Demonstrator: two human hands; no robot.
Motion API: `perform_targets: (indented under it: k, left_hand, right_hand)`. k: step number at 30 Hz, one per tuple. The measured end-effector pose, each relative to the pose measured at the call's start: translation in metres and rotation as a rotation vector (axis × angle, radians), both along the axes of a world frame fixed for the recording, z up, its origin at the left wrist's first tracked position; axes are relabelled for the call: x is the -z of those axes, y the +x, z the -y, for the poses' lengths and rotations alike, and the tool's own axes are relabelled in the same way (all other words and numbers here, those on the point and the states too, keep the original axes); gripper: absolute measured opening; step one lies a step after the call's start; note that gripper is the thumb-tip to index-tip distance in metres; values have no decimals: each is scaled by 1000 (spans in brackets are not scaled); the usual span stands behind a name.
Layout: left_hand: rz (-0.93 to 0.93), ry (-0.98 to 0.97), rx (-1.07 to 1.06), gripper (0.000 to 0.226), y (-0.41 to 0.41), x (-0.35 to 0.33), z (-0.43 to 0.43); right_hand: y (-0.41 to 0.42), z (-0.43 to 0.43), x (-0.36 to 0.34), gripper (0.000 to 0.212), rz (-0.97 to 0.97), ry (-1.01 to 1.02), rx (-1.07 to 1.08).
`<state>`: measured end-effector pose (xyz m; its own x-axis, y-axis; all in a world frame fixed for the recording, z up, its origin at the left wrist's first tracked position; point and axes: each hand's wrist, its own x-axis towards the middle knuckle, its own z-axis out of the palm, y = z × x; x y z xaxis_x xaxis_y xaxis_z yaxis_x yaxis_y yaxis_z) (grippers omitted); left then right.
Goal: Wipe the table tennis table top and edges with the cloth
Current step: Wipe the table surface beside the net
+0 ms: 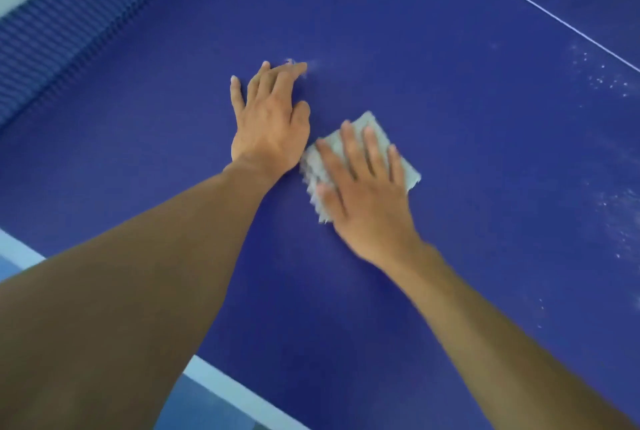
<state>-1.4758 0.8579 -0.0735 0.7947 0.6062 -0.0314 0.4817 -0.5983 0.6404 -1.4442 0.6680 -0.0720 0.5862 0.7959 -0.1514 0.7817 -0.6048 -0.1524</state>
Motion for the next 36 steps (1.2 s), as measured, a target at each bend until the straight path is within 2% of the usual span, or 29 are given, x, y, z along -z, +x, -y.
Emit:
perform_targets:
  k: [3,4,6,9,13,15,17,20,23,27,30,32,34,36]
  left_hand:
    - [196,-305,-82,53,-25,-16,0]
    - [209,-300,-101,51,-41,-20,2]
    - [128,-92,-95,46,-86,-20,10]
    - [-72,171,-162,43,-167,-16,14]
    - [-271,202,-313,45,-230,-11,2]
    - [-294,209,-325,46,-233,-9,0]
    - [-304,220,-336,45,-231,-8,1]
    - [-320,226,-322,45,-230,-8,0]
    - [-344,228,-300,46,-232,-8,-4]
    - [-354,222,-281,51,-232,-9,-5]
    - [-368,221,-270,51,-232,-9,-7]
    - [-375,219,-269,50,-232,-8,-7]
    - [-382,224,-267,50,-233,-6,-7]
    - [-380,236,-264,50,-232,-5,-8]
  right_hand:
    - [-97,48,6,57,-16,36,-253]
    - [-114,63,6,57,-27,39,-300]
    - [-120,85,3,58,-42,22,-296]
    - [-87,94,-5,59,-32,-25,-55]
    - [-14,54,-10,61,-105,-26,489]
    - [-2,22,-12,60,-132,-38,614]
    - [-22,-9,-11,61,-128,-59,514]
    - [-98,-30,-10,59,-53,-32,96]
    - [-178,-10,-5,59,-28,14,-245]
    - [-218,49,-2,67,-29,-9,-350]
    - [-177,66,-9,67,-33,-48,-285]
    - [-126,49,-12,62,-14,-77,-164]
    - [-64,8,-11,58,0,-63,59]
    - [4,-46,-10,60,-36,-19,373]
